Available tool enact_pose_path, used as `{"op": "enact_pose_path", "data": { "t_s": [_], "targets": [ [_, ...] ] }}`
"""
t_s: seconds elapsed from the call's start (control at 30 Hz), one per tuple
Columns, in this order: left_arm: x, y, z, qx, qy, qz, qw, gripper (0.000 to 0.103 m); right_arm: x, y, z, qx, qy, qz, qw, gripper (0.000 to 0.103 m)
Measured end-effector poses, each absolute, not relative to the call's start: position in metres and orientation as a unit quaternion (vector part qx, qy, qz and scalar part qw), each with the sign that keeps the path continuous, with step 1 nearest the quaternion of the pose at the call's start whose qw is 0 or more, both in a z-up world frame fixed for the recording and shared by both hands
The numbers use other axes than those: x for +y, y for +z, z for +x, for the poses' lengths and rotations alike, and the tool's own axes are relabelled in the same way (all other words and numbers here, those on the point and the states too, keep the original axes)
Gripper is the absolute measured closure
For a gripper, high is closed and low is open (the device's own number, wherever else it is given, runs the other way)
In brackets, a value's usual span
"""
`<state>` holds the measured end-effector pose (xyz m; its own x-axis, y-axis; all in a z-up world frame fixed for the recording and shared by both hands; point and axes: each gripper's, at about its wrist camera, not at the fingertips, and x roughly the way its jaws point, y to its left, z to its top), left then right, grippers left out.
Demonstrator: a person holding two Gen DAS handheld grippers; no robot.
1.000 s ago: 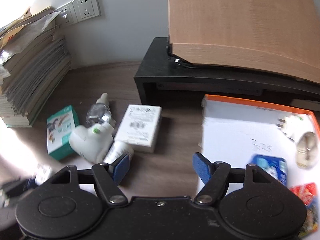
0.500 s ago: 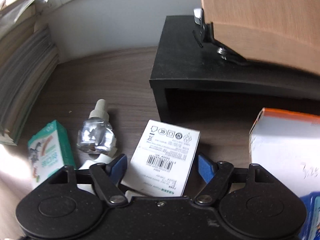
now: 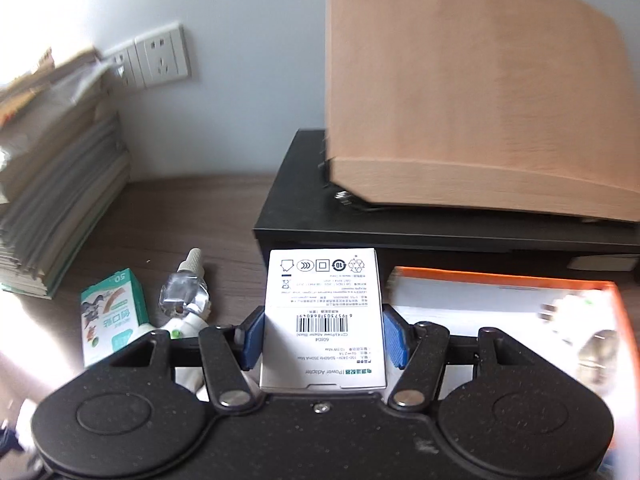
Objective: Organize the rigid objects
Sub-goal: 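Carry the white charger and white adapter box over the white box, then hold the charger and adapter box above the white box with both grippers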
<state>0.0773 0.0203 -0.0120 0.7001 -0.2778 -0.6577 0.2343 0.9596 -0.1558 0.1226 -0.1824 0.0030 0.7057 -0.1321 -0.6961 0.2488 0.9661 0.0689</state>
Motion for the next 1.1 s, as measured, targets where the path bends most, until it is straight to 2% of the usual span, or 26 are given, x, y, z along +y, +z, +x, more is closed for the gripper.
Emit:
{"op": "enact_pose_path", "data": {
  "t_s": [0.63, 1.1],
  "targets": [
    [-0.113, 0.020, 0.016, 0.340, -0.294, 0.000, 0.893, 0.061, -0.262, 0.049, -0.083, 0.318, -0.218, 0.089, 0.918, 0.032],
    [-0.161, 0.032, 0.007, 0.325, -0.320, 0.018, 0.890, 0.061, -0.292, 0.060, -0.114, 0.297, -0.233, 0.098, 0.921, 0.032]
  ]
}}
